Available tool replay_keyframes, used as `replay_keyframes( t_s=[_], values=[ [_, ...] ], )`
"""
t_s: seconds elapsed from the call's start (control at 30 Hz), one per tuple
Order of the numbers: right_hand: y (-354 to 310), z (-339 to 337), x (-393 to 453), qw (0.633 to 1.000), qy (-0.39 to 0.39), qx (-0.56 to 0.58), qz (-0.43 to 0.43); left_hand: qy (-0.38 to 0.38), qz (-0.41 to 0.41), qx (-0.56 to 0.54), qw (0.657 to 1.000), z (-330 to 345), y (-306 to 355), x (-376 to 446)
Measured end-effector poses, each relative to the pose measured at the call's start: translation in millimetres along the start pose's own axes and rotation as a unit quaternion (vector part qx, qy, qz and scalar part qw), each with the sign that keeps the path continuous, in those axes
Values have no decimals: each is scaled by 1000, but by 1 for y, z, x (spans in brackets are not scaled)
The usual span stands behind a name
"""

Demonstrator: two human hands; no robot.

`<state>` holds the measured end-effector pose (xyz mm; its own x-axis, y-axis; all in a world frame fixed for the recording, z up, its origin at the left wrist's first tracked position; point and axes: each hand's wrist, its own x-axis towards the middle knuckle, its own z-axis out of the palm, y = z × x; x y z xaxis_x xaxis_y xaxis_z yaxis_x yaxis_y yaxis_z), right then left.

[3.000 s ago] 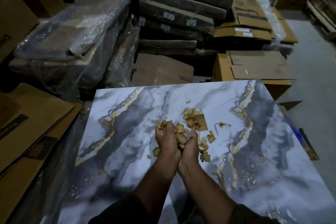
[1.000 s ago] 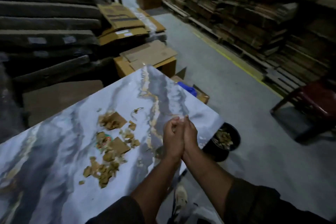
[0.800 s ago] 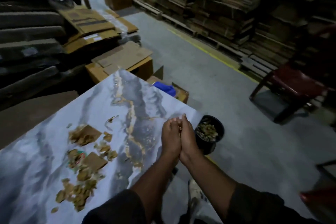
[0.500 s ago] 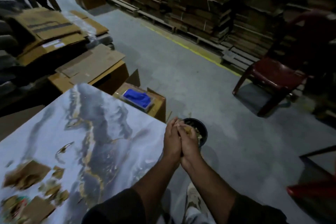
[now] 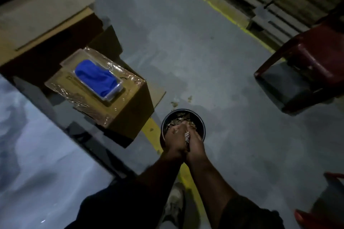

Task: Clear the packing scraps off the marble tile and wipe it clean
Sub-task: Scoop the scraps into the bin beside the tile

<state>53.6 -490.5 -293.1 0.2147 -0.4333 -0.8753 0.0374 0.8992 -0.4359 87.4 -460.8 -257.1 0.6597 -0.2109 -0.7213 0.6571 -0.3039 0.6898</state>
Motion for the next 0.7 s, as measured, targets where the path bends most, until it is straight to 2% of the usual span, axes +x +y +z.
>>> replay_keyframes(
  t_s=[0.2,0.4,0.7],
  values=[
    [12,-18,123,995,-10,5,102,15,-74,40,996,31,-56,116],
    [18,-23,176,991,-25,33,123,18,-182,-56,982,42,-90,176],
    [-2,-20,169,995,-29,0,97,25,-127,-65,990,45,-82,167]
  ],
)
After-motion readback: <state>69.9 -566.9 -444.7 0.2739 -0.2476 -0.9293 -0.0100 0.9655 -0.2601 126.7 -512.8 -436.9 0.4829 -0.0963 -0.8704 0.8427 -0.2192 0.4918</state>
